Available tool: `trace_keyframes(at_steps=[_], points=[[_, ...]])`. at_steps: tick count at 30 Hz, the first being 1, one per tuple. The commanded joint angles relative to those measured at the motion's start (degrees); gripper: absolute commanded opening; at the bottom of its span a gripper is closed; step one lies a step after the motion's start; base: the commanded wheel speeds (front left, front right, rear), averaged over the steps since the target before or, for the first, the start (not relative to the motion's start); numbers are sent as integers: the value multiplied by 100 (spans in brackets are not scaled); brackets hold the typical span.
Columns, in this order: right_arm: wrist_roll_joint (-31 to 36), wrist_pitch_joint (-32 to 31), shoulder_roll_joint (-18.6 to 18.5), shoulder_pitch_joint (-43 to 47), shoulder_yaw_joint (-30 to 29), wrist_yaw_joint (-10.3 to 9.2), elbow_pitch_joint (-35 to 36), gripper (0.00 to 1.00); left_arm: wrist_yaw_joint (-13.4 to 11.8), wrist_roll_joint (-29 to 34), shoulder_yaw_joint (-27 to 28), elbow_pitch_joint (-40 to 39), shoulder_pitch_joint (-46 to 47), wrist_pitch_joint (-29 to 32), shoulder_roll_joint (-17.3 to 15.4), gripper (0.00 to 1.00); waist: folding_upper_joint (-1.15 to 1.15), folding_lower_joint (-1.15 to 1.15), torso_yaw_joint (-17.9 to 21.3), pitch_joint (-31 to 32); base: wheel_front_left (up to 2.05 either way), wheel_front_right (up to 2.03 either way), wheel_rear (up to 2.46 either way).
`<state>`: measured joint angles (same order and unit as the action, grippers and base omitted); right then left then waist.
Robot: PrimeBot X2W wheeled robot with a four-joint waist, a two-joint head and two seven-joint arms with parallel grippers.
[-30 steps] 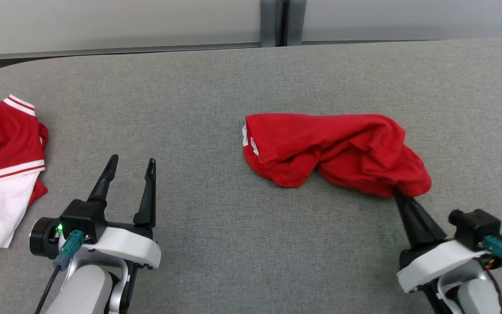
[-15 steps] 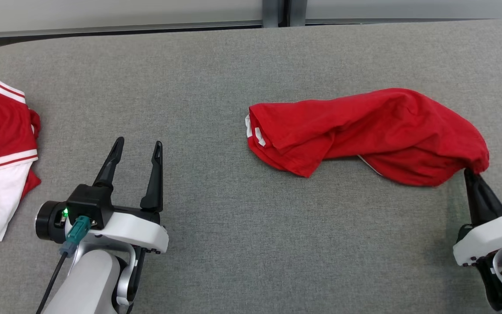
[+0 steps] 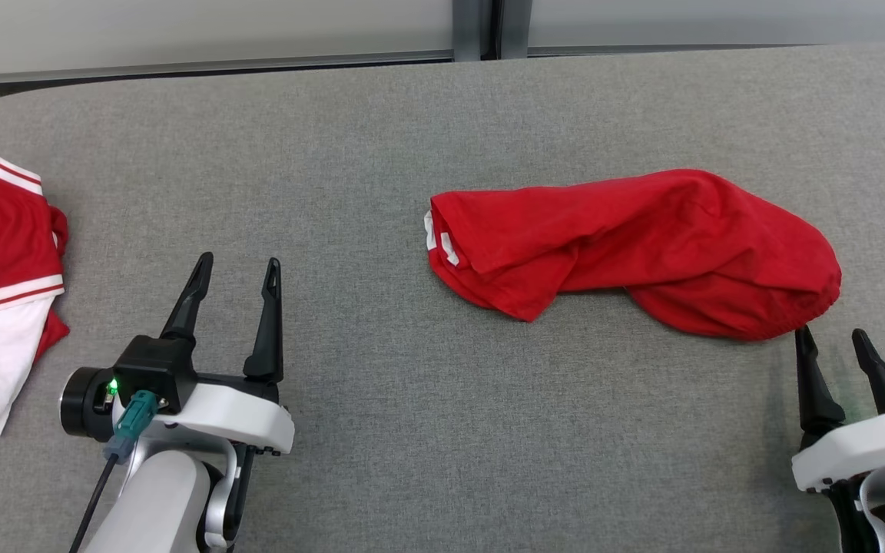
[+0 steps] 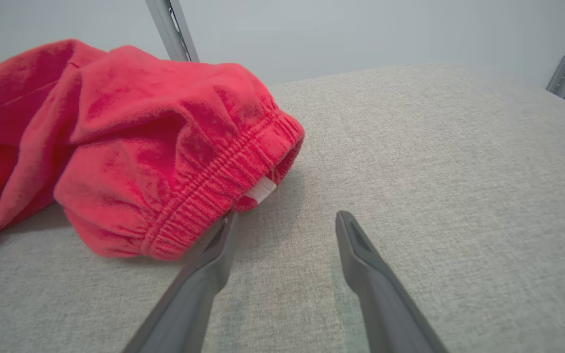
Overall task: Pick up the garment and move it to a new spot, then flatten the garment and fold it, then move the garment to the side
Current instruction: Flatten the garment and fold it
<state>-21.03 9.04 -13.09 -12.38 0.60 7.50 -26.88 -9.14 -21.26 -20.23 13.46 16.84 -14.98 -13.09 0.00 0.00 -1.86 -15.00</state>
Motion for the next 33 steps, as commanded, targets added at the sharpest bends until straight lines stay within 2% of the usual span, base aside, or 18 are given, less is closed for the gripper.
trace_keyframes(at_steps=[1, 10, 18, 24, 33], points=[[-2, 45, -4, 88, -36, -2, 51, 100, -9, 8, 34, -8, -37, -28, -8, 100, 0, 0, 19, 53, 0, 0, 0], [281, -52, 50, 426, -321, -1, 1090, 100, -92, 57, 191, -56, -342, -28, -47, 100, 0, 0, 114, 408, 0, 0, 0], [585, -563, 176, 657, 39, -1, 2061, 100, -119, 78, 161, -30, -624, -28, -74, 100, 0, 0, 130, 789, 0, 0, 0], [610, -818, 267, 947, 276, -2, 2361, 100, -150, 63, 80, -42, -789, 20, -76, 100, 0, 0, 131, 943, 0, 0, 0], [609, -914, 299, 1061, 259, -1, 2487, 100, -165, 39, 5, -80, -817, 73, -91, 100, 0, 0, 131, 971, 0, 0, 0]])
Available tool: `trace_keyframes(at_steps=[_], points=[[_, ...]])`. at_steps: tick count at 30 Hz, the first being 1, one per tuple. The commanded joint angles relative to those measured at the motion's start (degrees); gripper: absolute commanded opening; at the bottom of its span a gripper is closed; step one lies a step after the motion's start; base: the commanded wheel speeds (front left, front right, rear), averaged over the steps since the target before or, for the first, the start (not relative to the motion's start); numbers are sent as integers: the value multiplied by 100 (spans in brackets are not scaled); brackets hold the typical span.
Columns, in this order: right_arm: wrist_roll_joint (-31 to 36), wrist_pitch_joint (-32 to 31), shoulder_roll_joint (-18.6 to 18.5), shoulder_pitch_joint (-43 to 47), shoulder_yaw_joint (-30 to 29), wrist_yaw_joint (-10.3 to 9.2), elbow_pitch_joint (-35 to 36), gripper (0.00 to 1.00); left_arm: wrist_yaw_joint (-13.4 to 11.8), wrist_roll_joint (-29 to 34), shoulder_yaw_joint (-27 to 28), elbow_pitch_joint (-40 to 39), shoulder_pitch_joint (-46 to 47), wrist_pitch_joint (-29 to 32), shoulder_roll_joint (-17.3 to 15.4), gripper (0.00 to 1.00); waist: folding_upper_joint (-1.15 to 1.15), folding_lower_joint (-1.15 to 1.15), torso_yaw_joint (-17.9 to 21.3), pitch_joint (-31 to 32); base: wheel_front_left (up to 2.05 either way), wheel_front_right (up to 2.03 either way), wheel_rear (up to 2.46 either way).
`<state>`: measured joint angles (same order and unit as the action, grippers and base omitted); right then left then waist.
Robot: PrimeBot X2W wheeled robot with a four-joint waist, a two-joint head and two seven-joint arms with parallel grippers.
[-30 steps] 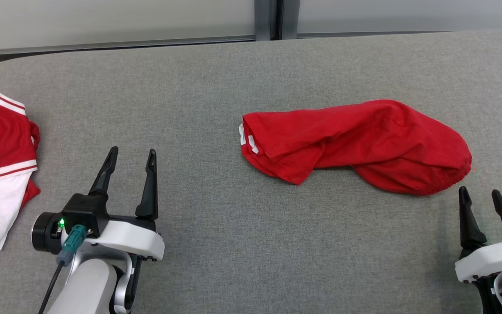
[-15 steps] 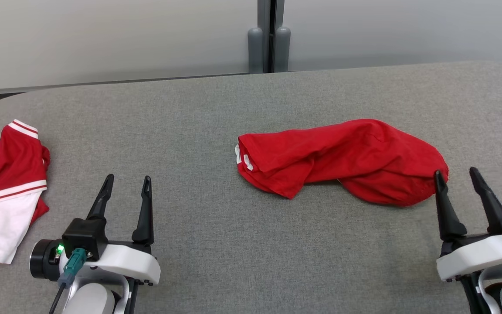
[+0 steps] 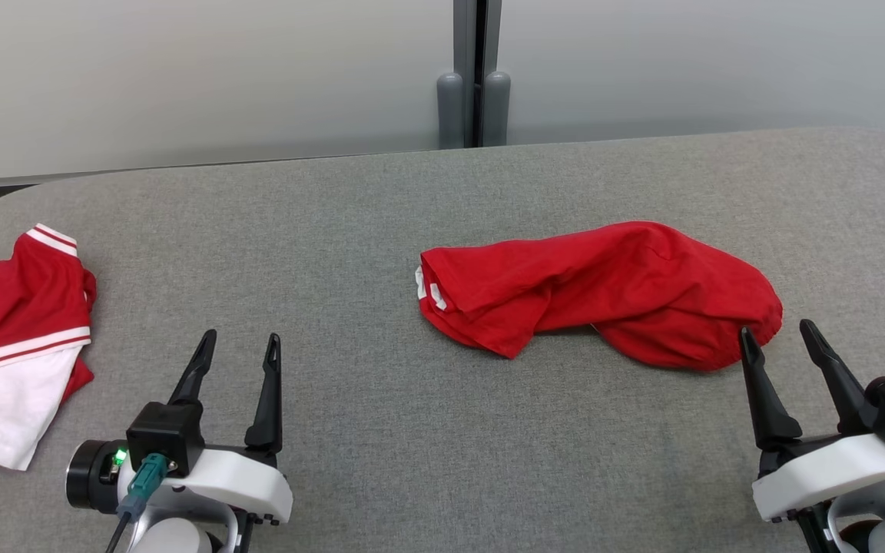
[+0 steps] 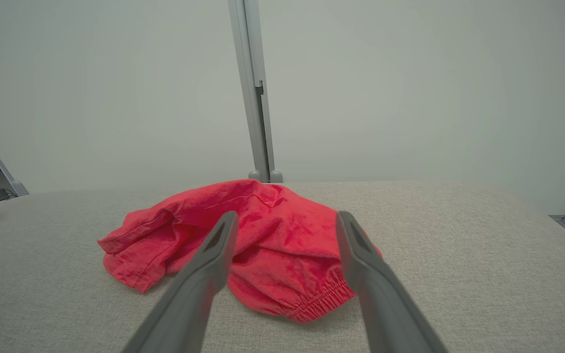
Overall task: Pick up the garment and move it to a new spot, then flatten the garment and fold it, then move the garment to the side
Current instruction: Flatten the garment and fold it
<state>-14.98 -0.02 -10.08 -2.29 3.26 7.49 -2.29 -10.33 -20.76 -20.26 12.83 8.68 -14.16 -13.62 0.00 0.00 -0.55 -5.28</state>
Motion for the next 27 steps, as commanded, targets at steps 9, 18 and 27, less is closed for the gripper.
trace_keyframes(at_steps=[9, 18, 27], points=[[13, -24, 44, 60, -19, 0, 19, 100, -46, -30, -44, -26, 34, 23, -48, 100, 0, 0, -17, 8, 0, 0, 0], [2, 4, 72, 43, -23, 0, -4, 100, -45, -49, -100, -55, 57, 33, -71, 100, 0, 0, -20, 20, 0, 0, 0], [-33, -6, 75, -39, -11, 0, 25, 100, 237, 132, -616, -22, 435, 238, 126, 100, 0, 0, -12, -133, 0, 0, 0]])
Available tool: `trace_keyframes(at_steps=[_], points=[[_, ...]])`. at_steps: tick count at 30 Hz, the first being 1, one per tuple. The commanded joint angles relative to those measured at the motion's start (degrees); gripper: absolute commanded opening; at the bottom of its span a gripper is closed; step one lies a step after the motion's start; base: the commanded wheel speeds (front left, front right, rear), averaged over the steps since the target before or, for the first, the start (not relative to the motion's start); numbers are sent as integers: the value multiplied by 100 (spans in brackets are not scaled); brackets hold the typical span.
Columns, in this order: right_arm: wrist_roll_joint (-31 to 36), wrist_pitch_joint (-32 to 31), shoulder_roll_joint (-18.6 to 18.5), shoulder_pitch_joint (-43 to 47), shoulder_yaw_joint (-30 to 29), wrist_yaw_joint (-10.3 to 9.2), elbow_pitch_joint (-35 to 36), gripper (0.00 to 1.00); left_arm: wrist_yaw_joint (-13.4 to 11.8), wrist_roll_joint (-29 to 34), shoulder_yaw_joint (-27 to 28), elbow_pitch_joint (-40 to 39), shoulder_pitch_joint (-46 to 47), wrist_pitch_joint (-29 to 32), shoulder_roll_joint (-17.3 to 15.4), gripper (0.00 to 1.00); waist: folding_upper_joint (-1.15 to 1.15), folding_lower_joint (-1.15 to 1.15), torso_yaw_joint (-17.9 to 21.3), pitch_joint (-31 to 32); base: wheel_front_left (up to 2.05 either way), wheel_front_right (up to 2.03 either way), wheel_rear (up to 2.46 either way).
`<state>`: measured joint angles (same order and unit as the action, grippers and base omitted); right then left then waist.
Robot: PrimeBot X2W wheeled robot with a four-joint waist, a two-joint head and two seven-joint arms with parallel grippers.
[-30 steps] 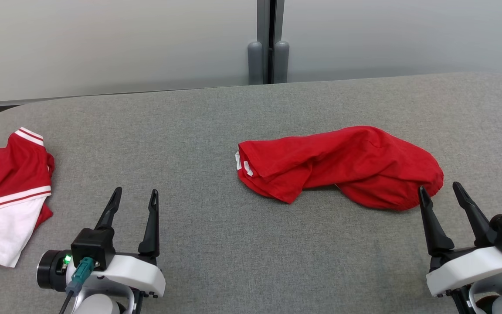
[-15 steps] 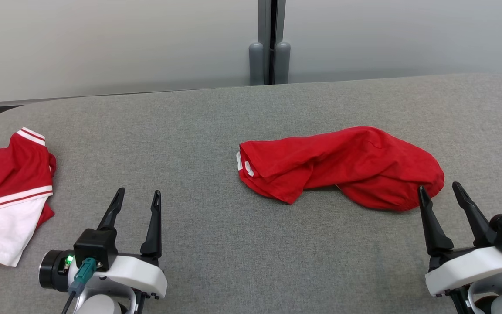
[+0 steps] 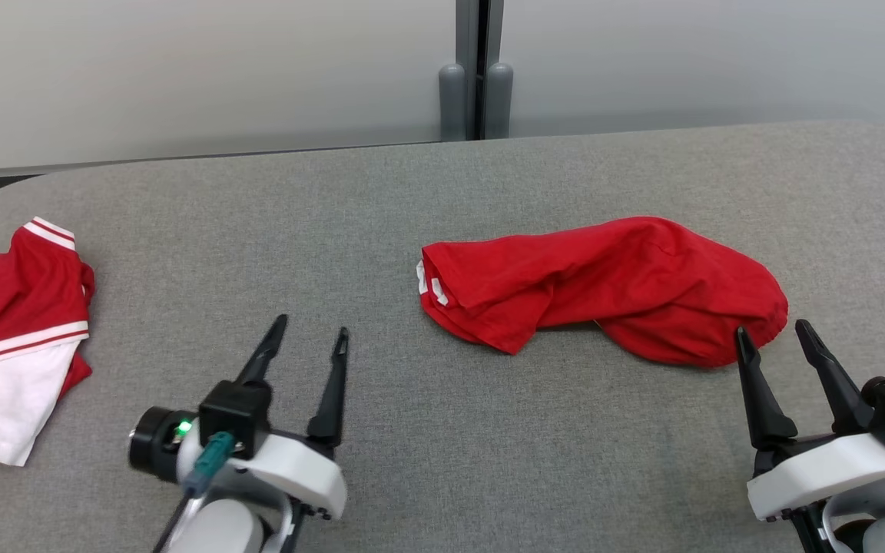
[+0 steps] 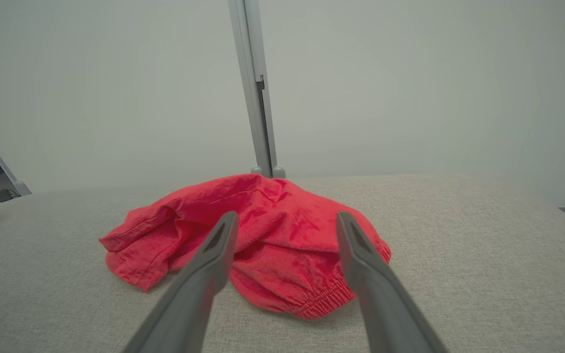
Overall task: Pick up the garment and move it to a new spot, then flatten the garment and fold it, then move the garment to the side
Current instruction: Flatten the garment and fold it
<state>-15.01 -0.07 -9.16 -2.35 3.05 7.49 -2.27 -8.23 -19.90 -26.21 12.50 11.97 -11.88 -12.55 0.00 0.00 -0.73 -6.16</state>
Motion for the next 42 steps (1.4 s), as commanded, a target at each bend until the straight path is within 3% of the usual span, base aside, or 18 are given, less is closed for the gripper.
trace_keyframes(at_steps=[1, 8, 14, 18, 23, 24, 25, 26, 34, 42], points=[[-41, -3, -23, -57, 21, 0, 23, 100, 94, 81, -140, 46, 198, 61, 83, 100, 0, 0, 17, -89, 0, 0, 0], [-113, 39, -35, -261, 151, 0, 18, 100, 677, 312, -1037, 691, 932, 336, 636, 100, 0, 0, 257, -518, 0, 0, 0], [-197, 143, -53, -536, 315, 0, -82, 100, 955, 216, -1378, 1640, 1620, 340, 890, 100, 0, 0, 623, -974, 0, 0, 0], [-229, 219, -55, -643, 315, 0, -176, 100, 994, 166, -1461, 2123, 1951, 279, 918, 100, 0, 0, 761, -1142, 0, 0, 0], [-306, 365, -21, -797, 337, 0, -333, 100, 761, 109, -1415, 2918, 2411, 168, 944, 100, 0, 0, 958, -1313, 0, 0, 0], [-319, 391, -15, -810, 331, 0, -361, 100, 710, 98, -1406, 3061, 2481, 147, 947, 84, 0, 0, 976, -1326, 0, 0, 0], [-327, 407, -11, -821, 330, 0, -384, 100, 684, 93, -1401, 3164, 2558, 100, 948, 34, 0, 0, 985, -1334, 0, 0, 0], [-335, 430, -9, -829, 325, 0, -410, 100, 650, 89, -1404, 3262, 2623, 72, 948, 0, 0, 0, 989, -1337, 0, 0, 0], [-399, 540, 35, -850, 240, 0, -599, 100, 533, 171, -1379, 3179, 2783, -305, 953, 0, 0, 0, 901, -1253, 0, 0, 0], [-401, 552, 53, -744, 106, 0, -637, 100, 439, 287, -1249, 1623, 2203, -335, 703, 0, 0, 0, 637, -1021, 0, 0, 0]])
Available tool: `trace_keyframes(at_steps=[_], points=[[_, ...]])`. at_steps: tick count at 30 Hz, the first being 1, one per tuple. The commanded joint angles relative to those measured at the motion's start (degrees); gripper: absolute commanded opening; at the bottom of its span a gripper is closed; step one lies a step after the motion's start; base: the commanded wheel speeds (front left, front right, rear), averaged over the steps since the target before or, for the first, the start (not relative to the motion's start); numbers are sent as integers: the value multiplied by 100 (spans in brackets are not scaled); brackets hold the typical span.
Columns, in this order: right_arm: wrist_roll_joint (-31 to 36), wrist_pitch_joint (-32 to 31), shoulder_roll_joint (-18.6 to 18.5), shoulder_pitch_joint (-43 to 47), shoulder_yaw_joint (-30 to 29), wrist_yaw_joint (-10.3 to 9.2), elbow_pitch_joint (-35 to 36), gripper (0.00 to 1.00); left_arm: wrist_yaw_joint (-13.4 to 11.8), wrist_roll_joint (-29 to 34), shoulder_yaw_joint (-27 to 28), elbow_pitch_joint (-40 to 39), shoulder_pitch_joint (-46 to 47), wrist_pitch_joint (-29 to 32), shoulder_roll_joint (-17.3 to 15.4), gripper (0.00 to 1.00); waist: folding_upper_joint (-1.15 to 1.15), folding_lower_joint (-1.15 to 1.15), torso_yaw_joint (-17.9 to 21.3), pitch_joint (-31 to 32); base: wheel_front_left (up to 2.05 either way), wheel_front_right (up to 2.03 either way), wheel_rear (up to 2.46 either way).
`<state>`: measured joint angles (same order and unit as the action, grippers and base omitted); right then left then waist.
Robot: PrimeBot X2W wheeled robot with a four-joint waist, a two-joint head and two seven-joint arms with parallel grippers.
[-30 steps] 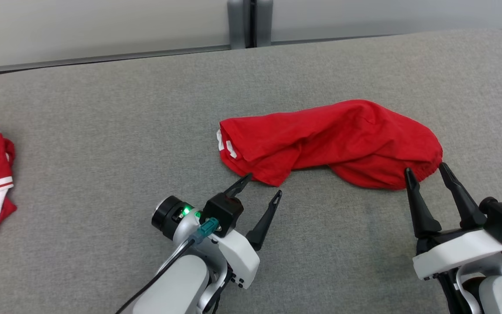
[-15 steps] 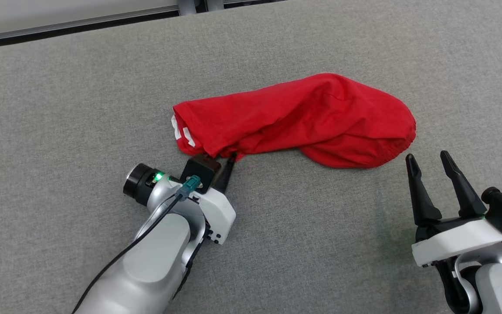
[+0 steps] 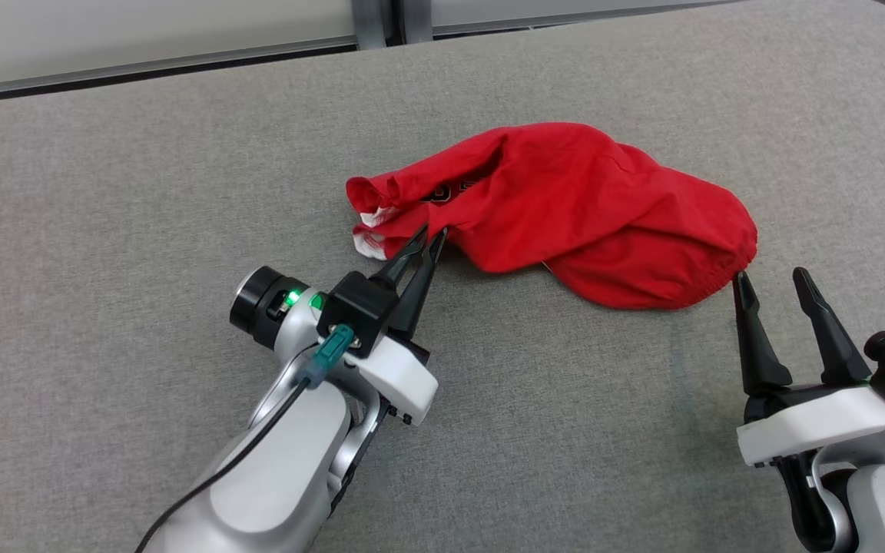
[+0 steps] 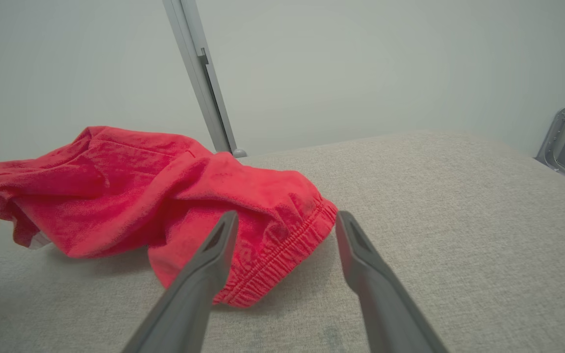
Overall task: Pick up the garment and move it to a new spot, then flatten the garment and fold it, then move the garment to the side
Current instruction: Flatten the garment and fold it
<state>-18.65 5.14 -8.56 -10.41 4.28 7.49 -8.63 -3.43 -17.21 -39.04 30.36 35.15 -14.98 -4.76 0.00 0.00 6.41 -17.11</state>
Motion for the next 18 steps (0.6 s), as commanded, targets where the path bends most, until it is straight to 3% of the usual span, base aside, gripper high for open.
trace_keyframes(at_steps=[1, 7, 18], points=[[-31, 19, -6, 78, -40, 0, 8, 100, -74, 57, 36, -416, -211, -26, -130, 0, 0, 0, -113, 101, 0, 0, 0], [13, -42, 2, 192, -212, 0, 63, 100, -277, 164, -44, -1932, -779, 100, -488, 0, 0, 0, -384, 247, 0, 0, 0], [31, -174, 13, 296, -454, 0, 240, 100, -801, 290, -56, -4506, -1596, 972, -1079, 0, 0, 0, -702, 290, 0, 0, 0]])
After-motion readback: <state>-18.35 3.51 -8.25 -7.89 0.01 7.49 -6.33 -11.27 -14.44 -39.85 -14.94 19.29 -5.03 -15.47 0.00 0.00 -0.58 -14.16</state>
